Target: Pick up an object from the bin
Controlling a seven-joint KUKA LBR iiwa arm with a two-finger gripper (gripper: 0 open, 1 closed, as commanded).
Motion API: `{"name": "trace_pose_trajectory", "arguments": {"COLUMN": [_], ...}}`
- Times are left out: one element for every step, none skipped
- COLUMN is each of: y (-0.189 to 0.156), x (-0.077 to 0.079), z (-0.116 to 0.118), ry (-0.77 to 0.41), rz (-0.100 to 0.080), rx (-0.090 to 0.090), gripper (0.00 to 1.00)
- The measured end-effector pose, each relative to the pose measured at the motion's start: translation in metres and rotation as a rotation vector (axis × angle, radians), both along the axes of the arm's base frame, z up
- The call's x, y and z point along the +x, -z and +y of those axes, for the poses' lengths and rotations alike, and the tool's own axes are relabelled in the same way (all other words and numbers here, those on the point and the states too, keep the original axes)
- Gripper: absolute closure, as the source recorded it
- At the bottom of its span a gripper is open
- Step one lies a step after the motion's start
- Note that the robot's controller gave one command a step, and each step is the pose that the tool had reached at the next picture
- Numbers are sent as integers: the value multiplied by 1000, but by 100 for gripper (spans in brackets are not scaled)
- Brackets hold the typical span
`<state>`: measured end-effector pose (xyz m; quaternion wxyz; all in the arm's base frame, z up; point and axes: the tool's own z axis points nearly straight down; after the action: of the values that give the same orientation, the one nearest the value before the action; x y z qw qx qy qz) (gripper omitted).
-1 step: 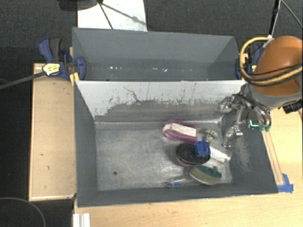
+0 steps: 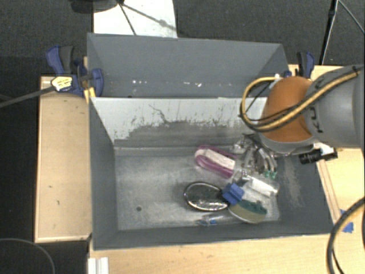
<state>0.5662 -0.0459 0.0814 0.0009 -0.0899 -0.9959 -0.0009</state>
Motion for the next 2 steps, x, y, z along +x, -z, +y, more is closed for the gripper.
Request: {"name": "trace_pose_trajectory", "arguments": {"y": [7,7], "x": [2,-5], "z": [69,110], "ry": [-103,-150], "rz": [-12,-10], "rx": [-2,-2], "gripper": [0,0]}}
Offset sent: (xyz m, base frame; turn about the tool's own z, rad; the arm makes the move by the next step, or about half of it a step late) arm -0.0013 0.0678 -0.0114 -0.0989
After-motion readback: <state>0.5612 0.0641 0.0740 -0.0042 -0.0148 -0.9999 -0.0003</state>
